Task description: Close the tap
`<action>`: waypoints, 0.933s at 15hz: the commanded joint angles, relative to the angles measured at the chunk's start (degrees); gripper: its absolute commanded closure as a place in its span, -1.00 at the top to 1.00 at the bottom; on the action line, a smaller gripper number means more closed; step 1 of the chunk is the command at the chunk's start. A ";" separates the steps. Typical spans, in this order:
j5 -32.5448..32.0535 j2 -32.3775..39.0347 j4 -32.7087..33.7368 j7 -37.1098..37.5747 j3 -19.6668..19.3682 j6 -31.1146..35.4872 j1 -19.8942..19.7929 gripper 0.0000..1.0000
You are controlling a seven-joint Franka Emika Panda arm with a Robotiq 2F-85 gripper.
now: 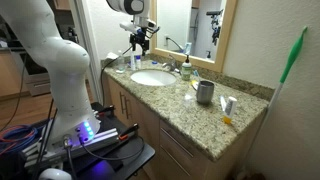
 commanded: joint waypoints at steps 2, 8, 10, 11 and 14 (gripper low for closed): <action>-0.77 3.45 2.07 1.80 1.61 2.39 -1.20 1.00; 2.77 13.27 13.91 12.76 2.81 19.10 -1.49 1.00; 1.89 10.34 11.11 12.64 2.80 18.30 -1.23 1.00; 1.84 11.76 13.15 14.35 2.83 19.14 -1.38 1.00; 1.81 13.55 15.49 15.69 2.83 19.21 -1.56 1.00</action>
